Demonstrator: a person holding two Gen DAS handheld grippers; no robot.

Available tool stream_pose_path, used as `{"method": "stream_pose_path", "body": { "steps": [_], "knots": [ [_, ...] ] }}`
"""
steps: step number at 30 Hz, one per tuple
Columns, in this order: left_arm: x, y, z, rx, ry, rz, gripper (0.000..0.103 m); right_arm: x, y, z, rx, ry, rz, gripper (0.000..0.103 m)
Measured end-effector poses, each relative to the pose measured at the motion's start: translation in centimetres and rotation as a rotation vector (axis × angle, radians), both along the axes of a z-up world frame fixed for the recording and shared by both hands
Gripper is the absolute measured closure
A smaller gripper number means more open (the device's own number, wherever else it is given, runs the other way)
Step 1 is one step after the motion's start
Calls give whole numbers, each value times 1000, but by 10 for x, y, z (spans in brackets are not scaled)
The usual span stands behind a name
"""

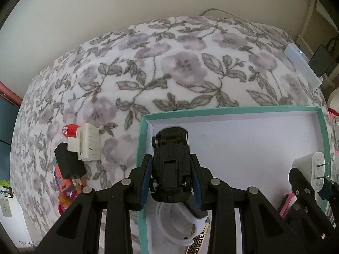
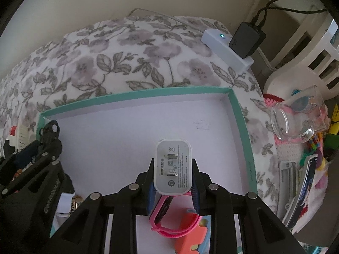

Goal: Organize rigid objects
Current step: 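Carry the black car and white charger over the teal tray, then open both tools to drop the car and charger into the tray, then move both tools back to the pile, right tool toward the black plug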

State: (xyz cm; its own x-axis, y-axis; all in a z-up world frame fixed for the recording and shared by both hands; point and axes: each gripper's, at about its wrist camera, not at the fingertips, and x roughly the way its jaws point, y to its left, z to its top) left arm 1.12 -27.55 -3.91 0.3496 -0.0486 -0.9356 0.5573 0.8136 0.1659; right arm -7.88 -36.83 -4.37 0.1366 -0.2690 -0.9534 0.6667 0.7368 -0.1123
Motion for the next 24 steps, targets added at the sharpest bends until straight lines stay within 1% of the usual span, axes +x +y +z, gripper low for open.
{"method": "stream_pose_path", "body": {
  "steps": [4,5,6,7,8,9,13,16,17,18,19,21,23,24],
  "knots": [
    [0,0,1,-6,10,10,65,1,0,0,-6,17,-11,73],
    [0,1,1,-10,15,15,62,1,0,1,-11,20,-16,72],
    [1,1,1,-15,22,21,58,1,-1,2,-18,24,-21,70],
    [1,1,2,-21,27,25,55,1,-1,4,-29,27,-25,67],
    [1,1,2,-24,27,26,51,1,-1,6,-46,34,-30,60],
    [1,1,3,-23,24,25,49,2,0,10,-63,39,-30,56],
    [0,0,9,-2,-13,13,47,4,0,21,-97,35,-17,54],
    [2,2,17,-5,-30,20,42,5,0,28,-120,39,-13,46],
    [3,4,20,-11,-36,24,38,5,0,30,-128,38,-14,44],
    [4,5,23,-14,-41,28,34,5,0,33,-137,36,-16,43],
    [6,7,27,-17,-46,33,31,6,0,35,-144,33,-16,42],
    [8,11,32,-20,-55,39,24,6,1,41,-158,22,-14,34],
    [10,15,37,-18,-74,45,21,8,2,47,-180,13,-13,28],
    [13,17,40,-10,-84,50,16,9,3,49,-185,9,-11,26]
  ]
}}
